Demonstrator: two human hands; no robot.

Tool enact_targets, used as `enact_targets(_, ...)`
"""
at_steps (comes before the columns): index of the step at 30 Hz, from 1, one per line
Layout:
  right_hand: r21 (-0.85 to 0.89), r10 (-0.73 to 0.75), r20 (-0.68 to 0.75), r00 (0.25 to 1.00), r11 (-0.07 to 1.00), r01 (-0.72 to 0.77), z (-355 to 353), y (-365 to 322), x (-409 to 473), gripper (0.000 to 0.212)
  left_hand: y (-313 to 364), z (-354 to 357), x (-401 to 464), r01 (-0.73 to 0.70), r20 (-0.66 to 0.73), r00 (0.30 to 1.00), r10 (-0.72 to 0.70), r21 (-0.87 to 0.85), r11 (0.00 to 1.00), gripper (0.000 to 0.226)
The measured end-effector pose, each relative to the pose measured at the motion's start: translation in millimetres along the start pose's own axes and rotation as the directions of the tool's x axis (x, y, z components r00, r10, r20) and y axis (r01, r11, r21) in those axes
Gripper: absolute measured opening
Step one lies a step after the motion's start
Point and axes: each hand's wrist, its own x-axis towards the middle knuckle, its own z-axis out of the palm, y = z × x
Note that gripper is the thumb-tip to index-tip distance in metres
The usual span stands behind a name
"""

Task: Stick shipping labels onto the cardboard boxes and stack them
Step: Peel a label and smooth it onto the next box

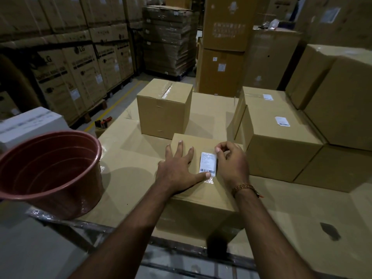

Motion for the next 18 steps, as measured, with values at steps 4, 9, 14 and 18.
enact_targets(4,0.116,0.039,0.095,0.995,0.992,-0.050,-3,-2,0,0.006,1,0,0,0.012,0.006,1.000,-0.012,-0.005,1.000,0.114)
enact_targets(9,0.167,0.053,0.281,0.958,0.981,-0.104,-17,-1,-5,0.046,2,-1,1,0.012,0.019,1.000,-0.013,0.021,1.000,0.114)
enact_targets(14,0.168,0.086,0.430,0.899,0.971,-0.173,-30,10,-13,0.095,1,0,0,0.023,0.035,0.999,-0.024,0.029,0.999,0.117)
enact_targets(18,0.174,0.052,0.427,0.903,0.975,-0.138,-33,8,-20,0.051,1,-3,-1,0.015,0.051,0.999,-0.015,0.007,1.000,0.120)
